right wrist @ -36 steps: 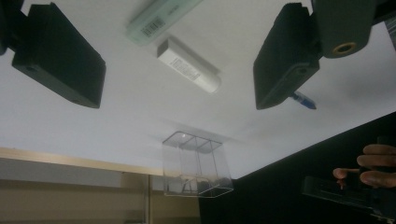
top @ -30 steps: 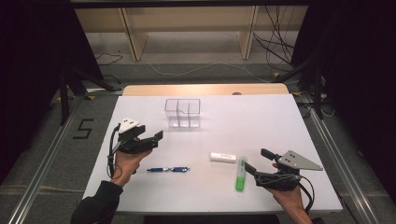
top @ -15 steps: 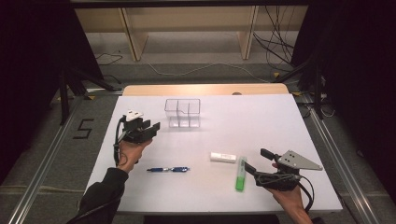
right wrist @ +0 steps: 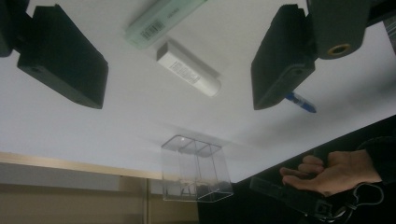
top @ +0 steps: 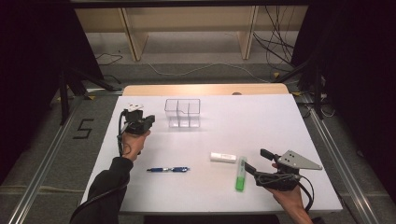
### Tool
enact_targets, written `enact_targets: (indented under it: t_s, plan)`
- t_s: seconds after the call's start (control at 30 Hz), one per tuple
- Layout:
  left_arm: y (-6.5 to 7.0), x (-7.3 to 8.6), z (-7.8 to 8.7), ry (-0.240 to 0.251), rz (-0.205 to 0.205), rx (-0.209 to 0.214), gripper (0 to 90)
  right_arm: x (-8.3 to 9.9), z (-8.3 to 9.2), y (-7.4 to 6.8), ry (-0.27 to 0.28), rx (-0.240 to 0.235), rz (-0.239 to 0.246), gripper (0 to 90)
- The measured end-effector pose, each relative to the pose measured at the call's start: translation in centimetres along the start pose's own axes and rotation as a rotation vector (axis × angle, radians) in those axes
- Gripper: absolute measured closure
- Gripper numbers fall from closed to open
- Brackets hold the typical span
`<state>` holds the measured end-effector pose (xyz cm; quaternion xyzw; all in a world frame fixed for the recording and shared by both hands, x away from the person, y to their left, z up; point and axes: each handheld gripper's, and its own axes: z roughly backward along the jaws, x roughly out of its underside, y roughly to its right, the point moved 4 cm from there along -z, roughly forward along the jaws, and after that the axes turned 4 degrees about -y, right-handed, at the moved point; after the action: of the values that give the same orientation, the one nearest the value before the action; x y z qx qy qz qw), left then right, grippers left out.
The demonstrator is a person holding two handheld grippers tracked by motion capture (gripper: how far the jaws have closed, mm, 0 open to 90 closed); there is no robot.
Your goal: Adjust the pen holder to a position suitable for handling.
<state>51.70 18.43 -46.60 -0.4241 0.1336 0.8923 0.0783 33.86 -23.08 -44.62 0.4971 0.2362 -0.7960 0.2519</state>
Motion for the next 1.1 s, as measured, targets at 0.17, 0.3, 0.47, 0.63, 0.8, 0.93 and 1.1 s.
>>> enact_targets:
  t_s: [0.17, 0.3, 0.47, 0.63, 0.8, 0.93, 1.1]
  plan:
    - [-0.5, -0.6, -1.2, -0.006, 0.012, 0.003, 89.1, 0.0, 0.0, -0.1, 0.0, -0.005, 0.0, 19.9]
    - [-0.5, -1.0, -2.1, -0.011, 0.026, 0.011, 89.2, 0.1, -0.1, 0.0, -0.002, -0.008, -0.001, 20.0]
    - [-0.1, -1.1, -3.2, -0.019, 0.029, 0.016, 89.2, 0.1, -0.1, -0.1, -0.004, -0.011, 0.001, 20.0]
    - [0.5, -1.1, -4.1, -0.032, 0.023, 0.031, 89.3, 0.1, -0.1, 0.0, -0.007, -0.013, -0.001, 20.1]
    - [1.0, -0.9, -4.6, -0.043, 0.021, 0.048, 89.3, 0.1, -0.1, -0.1, -0.009, -0.014, 0.004, 20.2]
    - [1.1, -0.9, -4.7, -0.047, 0.025, 0.058, 89.3, 0.2, -0.1, -0.1, -0.01, -0.015, 0.003, 20.2]
    - [1.4, -0.9, -4.7, -0.043, 0.03, 0.084, 89.3, 0.1, -0.2, -0.1, -0.011, -0.015, 0.006, 20.2]
